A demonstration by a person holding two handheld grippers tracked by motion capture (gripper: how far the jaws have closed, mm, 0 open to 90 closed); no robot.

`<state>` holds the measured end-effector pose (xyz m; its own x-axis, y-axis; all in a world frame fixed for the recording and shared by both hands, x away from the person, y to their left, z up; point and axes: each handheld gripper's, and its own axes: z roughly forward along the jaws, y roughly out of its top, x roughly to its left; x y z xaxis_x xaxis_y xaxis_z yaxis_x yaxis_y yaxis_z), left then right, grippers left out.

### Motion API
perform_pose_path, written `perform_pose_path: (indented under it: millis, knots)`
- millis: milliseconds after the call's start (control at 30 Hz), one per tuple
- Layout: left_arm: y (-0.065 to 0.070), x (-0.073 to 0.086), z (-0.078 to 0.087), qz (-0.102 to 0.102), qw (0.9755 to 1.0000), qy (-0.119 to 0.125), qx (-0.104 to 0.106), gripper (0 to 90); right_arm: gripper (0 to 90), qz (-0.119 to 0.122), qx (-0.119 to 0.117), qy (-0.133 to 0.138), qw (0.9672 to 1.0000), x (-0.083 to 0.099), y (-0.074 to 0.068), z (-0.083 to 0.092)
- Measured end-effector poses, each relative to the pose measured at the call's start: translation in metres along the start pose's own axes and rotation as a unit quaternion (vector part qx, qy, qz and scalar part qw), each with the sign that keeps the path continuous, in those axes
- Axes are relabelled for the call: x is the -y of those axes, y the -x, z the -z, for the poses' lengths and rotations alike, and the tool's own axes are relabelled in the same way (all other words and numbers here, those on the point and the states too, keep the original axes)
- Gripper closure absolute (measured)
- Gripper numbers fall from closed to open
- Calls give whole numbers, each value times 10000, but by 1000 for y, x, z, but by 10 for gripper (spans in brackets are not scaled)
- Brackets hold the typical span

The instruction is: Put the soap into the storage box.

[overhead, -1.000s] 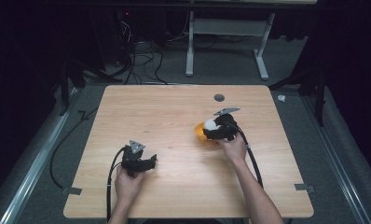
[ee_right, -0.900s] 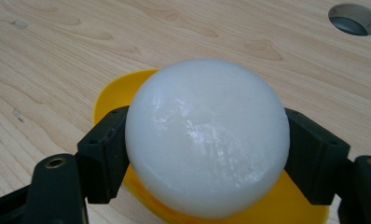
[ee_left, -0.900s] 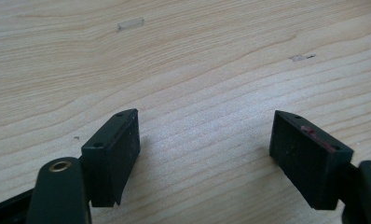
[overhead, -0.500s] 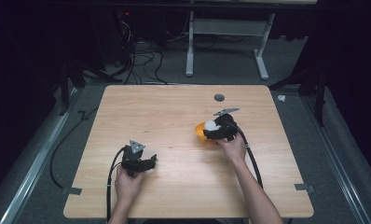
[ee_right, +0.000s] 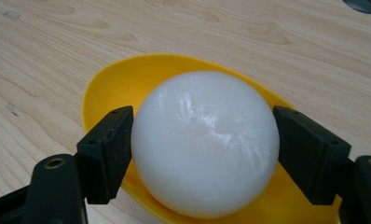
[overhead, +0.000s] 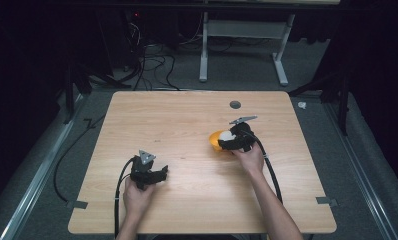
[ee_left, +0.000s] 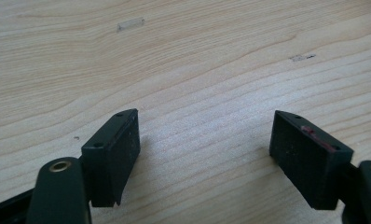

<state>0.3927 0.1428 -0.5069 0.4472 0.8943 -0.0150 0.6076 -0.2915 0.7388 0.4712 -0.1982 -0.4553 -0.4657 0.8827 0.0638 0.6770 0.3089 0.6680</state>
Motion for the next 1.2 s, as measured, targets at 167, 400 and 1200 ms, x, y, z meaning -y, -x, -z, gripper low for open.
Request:
perform_pose_path:
  millis: [167,400,1200]
  knots:
    - [0,0,0,-5,10000,-1,-2,249,246,-17,-50,230,9997,-2,0,7]
    - [0,0,0,-7,10000,-9,-1,249,247,3,-79,325,9994,-2,1,13]
    - [0,0,0,-9,10000,-9,-4,249,268,-13,-76,645,9979,-2,3,40]
